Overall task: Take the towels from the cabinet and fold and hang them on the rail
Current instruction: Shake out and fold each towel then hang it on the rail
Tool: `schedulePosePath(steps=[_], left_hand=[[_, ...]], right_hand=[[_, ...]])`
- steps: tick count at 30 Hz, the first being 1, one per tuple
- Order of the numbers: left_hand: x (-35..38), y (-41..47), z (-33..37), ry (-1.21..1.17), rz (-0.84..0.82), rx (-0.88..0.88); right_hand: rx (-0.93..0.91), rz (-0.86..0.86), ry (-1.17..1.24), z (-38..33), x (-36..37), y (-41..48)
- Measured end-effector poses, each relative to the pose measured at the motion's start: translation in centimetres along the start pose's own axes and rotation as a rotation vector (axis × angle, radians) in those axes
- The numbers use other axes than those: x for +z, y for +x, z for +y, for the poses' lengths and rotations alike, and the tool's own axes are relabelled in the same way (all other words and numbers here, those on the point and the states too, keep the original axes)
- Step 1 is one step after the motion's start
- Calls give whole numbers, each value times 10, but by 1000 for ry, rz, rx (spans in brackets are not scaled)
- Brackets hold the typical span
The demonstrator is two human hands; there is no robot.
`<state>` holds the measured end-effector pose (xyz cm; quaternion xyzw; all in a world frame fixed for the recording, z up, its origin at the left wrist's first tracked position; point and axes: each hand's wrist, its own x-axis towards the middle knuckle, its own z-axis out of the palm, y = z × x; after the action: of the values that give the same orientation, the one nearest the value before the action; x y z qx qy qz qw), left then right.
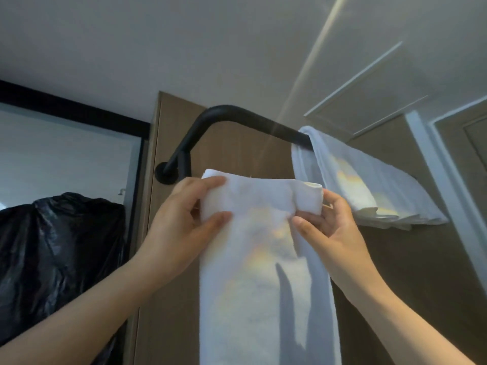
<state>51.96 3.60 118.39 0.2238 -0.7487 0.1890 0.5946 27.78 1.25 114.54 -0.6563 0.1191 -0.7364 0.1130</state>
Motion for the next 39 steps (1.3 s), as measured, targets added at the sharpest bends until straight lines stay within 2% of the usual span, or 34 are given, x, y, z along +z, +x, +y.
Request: schedulePosePath(steps=[9,12,15,18,22,27,31,39], left_hand=[[-15,76,29,176,109,183],[-18,95,43,220,119,219],[-17,108,58,127,67,159],[-11,110,66,8,-28,82],[2,92,59,-55,-159,28],[18,68,52,-175,-294,-112],[21,60,46,-206,-350,-162],[1,51,17,-220,-371,-222]], right_hand=[[-293,145,-9,-23,7,31],[-324,216,-11,-26,10,40],[-301,257,-22,-27,11,46],[-163,239,-61,-22,2,43],[192,64,34,-8,-13,29],[474,-82,-36,13,-21,-2],[597,-175,-58,29,-21,-19],[682,-299,476,39,-7,-32]])
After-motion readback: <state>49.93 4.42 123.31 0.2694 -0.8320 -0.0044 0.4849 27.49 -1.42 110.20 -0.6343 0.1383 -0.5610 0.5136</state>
